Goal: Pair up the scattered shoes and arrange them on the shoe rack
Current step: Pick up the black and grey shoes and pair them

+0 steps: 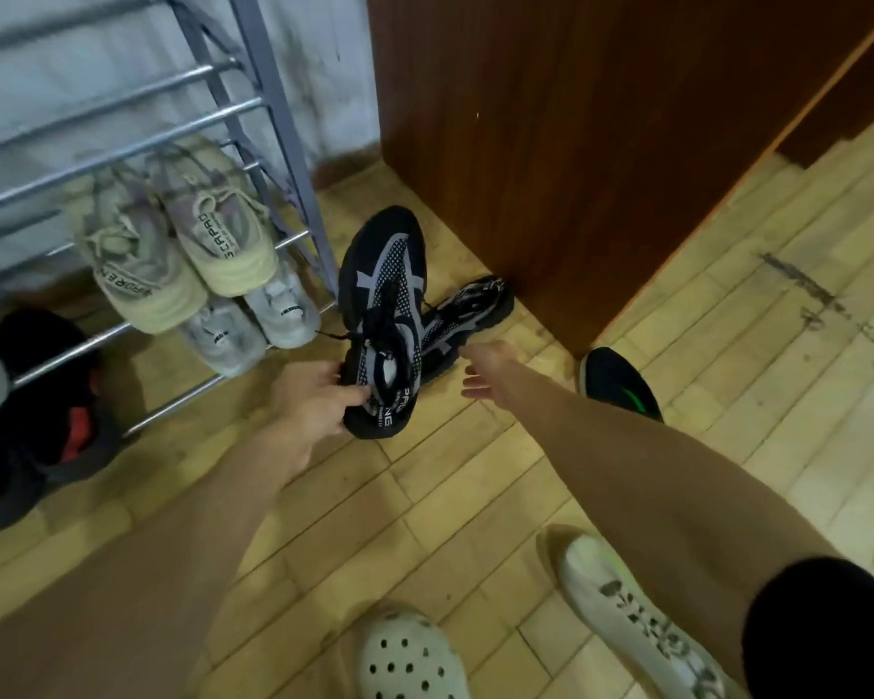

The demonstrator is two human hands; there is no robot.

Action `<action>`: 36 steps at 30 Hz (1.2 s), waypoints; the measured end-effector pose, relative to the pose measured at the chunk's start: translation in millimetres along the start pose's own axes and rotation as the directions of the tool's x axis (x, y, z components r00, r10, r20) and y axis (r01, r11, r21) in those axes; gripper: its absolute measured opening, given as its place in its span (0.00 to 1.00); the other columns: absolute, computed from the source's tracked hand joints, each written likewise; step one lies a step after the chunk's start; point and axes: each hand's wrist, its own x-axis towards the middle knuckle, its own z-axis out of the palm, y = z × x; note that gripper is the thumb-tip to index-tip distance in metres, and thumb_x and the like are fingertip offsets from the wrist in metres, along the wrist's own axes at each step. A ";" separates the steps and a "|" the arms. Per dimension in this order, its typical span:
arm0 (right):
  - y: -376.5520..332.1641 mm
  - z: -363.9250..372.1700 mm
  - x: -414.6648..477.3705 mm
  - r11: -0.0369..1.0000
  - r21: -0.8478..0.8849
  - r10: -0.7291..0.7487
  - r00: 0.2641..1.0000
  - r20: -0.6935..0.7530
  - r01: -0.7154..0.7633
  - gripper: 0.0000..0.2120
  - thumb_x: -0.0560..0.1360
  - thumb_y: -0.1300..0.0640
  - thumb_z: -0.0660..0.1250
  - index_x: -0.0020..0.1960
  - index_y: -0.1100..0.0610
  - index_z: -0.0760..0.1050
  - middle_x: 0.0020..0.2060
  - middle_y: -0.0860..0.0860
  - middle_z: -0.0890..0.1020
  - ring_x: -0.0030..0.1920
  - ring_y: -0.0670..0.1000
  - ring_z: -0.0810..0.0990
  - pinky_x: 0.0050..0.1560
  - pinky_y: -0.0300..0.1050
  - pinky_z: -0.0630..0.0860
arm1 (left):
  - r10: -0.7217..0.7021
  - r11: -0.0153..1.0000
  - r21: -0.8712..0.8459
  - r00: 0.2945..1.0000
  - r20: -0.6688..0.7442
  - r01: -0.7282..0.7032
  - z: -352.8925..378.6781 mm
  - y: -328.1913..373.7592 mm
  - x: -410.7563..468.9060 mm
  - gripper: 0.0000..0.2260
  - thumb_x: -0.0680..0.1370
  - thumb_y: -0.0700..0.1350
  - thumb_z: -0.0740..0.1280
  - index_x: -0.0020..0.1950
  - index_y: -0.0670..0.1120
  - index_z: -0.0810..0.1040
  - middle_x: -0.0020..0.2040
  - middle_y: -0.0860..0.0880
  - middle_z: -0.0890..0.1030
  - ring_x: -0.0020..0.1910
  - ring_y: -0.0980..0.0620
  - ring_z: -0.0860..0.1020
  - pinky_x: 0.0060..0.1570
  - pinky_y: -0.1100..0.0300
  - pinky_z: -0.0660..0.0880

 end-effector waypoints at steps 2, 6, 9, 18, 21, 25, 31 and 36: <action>5.2 16.1 27.1 0.998 0.051 0.033 0.999 -0.036 -0.031 0.19 0.77 0.54 0.67 0.65 0.61 0.69 0.56 0.57 0.75 0.54 0.58 0.75 0.54 0.51 0.79 | -0.007 1.000 0.014 1.000 -0.009 0.007 -7.8 -14.4 17.4 0.11 0.73 0.33 0.71 0.52 0.45 0.80 0.44 0.46 0.83 0.40 0.50 0.81 0.30 0.62 0.78; 20.2 42.8 92.7 0.994 0.103 0.063 0.989 -0.135 -0.049 0.26 0.71 0.51 0.71 0.64 0.62 0.71 0.55 0.57 0.80 0.54 0.59 0.80 0.55 0.55 0.80 | -0.040 0.999 0.006 0.999 0.014 0.039 -18.5 -32.8 34.1 0.11 0.73 0.35 0.71 0.53 0.45 0.81 0.43 0.47 0.83 0.41 0.49 0.82 0.27 0.65 0.78; 34.0 51.4 131.4 0.998 0.070 0.015 0.976 -0.218 0.001 0.34 0.66 0.50 0.72 0.67 0.63 0.67 0.54 0.59 0.81 0.48 0.60 0.82 0.48 0.57 0.83 | -0.067 0.998 -0.004 0.998 0.017 0.067 -23.1 -42.2 36.0 0.11 0.73 0.35 0.71 0.53 0.45 0.81 0.43 0.48 0.83 0.44 0.49 0.82 0.36 0.61 0.77; 59.2 68.4 26.7 0.974 0.221 0.087 0.984 -0.158 -0.050 0.08 0.76 0.56 0.68 0.52 0.59 0.75 0.47 0.55 0.82 0.35 0.55 0.83 0.22 0.39 0.78 | -0.083 0.995 -0.058 0.996 -0.030 0.081 -16.4 -49.4 19.8 0.15 0.72 0.37 0.72 0.59 0.42 0.79 0.51 0.44 0.82 0.49 0.47 0.81 0.49 0.52 0.79; 89.8 97.0 -14.0 0.948 0.290 0.145 0.989 -0.020 -0.133 0.05 0.77 0.59 0.67 0.50 0.59 0.77 0.44 0.56 0.83 0.42 0.57 0.85 0.33 0.46 0.84 | -0.069 0.996 -0.063 0.997 -0.031 0.067 -15.9 -52.0 7.5 0.11 0.73 0.36 0.71 0.54 0.45 0.78 0.44 0.47 0.81 0.40 0.53 0.79 0.38 0.59 0.81; 99.9 85.3 -51.3 0.863 -0.474 -0.129 0.984 0.125 0.173 0.10 0.74 0.57 0.65 0.52 0.60 0.78 0.44 0.57 0.83 0.42 0.58 0.84 0.40 0.51 0.84 | -0.101 0.993 -0.071 0.992 -0.072 0.096 -28.1 -57.4 -5.3 0.14 0.72 0.35 0.71 0.57 0.44 0.79 0.49 0.43 0.82 0.45 0.45 0.81 0.40 0.58 0.78; 61.8 24.7 -18.0 0.246 -0.897 -0.564 0.807 0.175 0.367 0.19 0.76 0.63 0.58 0.66 0.59 0.70 0.65 0.57 0.71 0.65 0.58 0.68 0.63 0.54 0.71 | -0.187 0.981 -0.075 0.974 -0.125 0.179 -42.1 -72.7 -15.9 0.18 0.72 0.37 0.73 0.61 0.40 0.77 0.56 0.43 0.81 0.54 0.44 0.80 0.51 0.53 0.78; 65.7 17.1 19.5 0.233 -0.924 -0.323 0.920 0.220 0.303 0.21 0.80 0.55 0.59 0.72 0.59 0.64 0.67 0.60 0.69 0.67 0.61 0.70 0.65 0.54 0.72 | -0.235 0.972 -0.025 0.960 -0.152 0.234 -50.3 -86.4 -10.2 0.19 0.70 0.37 0.74 0.61 0.42 0.79 0.56 0.42 0.82 0.54 0.43 0.80 0.55 0.46 0.78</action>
